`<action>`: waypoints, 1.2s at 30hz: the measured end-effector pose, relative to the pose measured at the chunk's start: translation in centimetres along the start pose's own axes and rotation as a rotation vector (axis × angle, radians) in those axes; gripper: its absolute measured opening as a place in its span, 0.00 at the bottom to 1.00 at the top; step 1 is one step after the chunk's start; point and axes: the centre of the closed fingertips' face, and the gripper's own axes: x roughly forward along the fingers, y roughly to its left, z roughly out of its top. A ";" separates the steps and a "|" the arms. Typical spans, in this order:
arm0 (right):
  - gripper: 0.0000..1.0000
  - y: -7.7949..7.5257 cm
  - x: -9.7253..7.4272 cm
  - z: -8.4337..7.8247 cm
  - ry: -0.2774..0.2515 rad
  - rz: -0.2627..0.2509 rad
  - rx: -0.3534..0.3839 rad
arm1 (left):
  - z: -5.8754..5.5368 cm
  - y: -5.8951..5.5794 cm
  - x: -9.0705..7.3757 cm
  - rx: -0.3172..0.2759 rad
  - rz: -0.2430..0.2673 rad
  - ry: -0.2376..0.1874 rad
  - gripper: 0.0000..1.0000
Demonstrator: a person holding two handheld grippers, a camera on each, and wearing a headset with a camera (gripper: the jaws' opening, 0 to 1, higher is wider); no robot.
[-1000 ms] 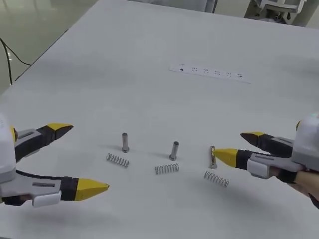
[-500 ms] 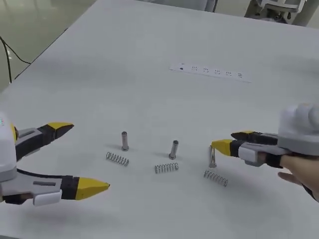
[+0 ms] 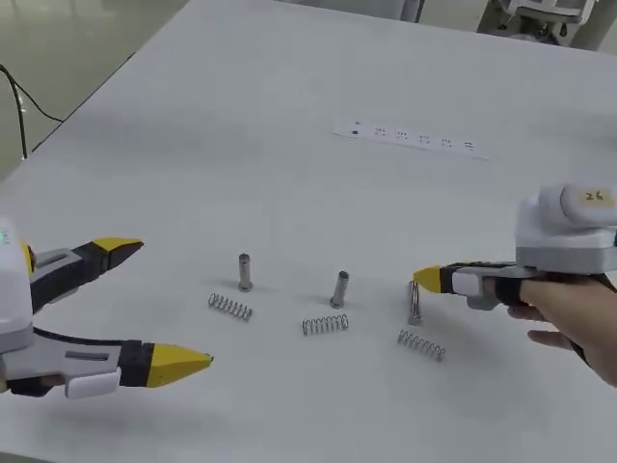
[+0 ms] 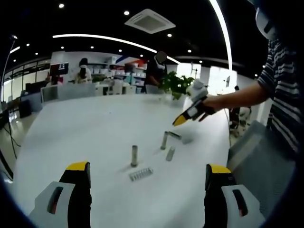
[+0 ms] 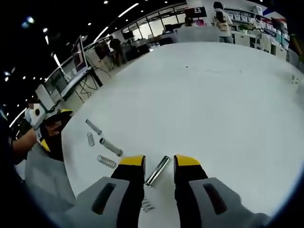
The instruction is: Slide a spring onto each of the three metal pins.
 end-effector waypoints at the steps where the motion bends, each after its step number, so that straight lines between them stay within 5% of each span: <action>1: 0.21 -0.1 0.2 -0.2 0.013 -0.008 0.002 | 0.0 0.0 0.0 0.000 0.000 0.001 0.98; 18: 0.18 -0.6 2.0 -1.8 0.138 -0.051 0.079 | -0.1 0.1 -0.4 -0.018 0.007 -0.009 0.98; 36: 0.09 -0.9 2.3 -2.5 0.175 -0.110 -0.021 | -0.1 0.3 -0.6 -0.013 0.023 -0.008 0.98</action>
